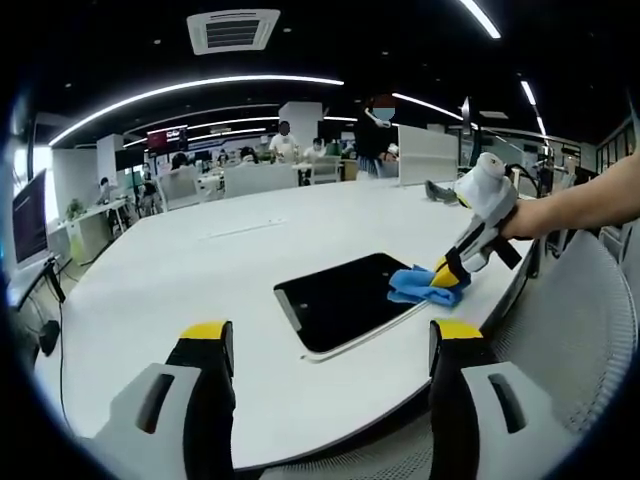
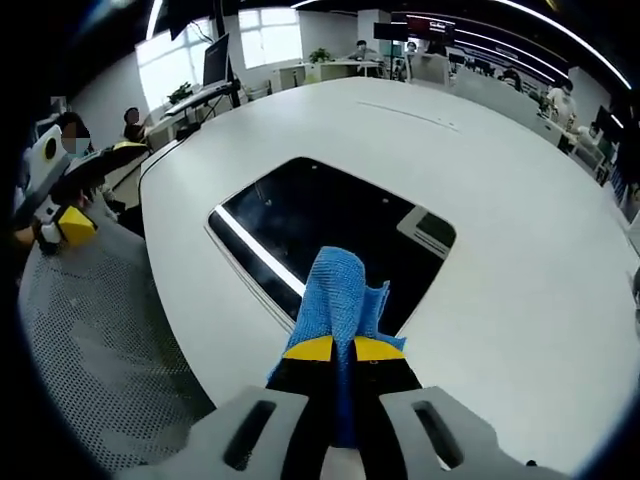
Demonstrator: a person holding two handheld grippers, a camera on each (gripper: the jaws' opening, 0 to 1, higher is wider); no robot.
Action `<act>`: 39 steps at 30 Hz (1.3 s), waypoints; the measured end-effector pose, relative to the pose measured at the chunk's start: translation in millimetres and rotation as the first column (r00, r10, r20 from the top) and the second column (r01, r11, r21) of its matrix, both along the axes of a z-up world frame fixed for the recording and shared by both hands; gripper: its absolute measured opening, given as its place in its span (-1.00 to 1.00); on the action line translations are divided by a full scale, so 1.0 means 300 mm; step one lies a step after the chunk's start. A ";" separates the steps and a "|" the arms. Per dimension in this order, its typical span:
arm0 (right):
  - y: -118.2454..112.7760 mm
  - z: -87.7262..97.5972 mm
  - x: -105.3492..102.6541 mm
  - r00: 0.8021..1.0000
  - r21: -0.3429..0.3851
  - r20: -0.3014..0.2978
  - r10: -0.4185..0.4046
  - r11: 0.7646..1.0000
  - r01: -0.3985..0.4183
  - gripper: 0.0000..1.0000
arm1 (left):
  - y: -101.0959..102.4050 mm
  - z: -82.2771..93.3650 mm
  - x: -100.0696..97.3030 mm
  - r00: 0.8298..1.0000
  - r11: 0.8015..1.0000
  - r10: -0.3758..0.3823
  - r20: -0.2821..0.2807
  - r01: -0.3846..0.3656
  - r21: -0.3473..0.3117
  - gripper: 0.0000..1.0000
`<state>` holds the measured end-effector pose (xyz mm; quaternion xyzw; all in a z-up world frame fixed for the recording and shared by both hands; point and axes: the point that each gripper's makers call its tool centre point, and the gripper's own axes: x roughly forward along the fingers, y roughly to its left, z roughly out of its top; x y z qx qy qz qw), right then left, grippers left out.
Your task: Wipe the mirror surface with the cleaning cloth until all visible marks leave the cleaned area.
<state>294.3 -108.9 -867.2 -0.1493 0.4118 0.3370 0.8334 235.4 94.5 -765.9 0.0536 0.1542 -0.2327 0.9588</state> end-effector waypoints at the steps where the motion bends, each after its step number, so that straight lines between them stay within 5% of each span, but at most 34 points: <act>1: -0.002 -0.001 0.001 1.000 0.003 -0.001 -0.001 1.000 0.001 -1.00 | -0.001 0.000 0.000 1.000 1.000 0.000 0.001 0.000 0.000 0.56; 18: -0.003 0.001 0.004 1.000 0.016 -0.012 -0.008 1.000 0.008 -1.00 | -0.004 0.000 -0.004 1.000 1.000 0.001 -0.004 -0.001 0.004 0.55; 39: 0.002 -0.002 0.095 0.999 0.007 0.013 -0.031 1.000 0.031 -1.00 | -0.002 0.000 0.001 1.000 1.000 0.002 -0.003 -0.002 0.004 0.54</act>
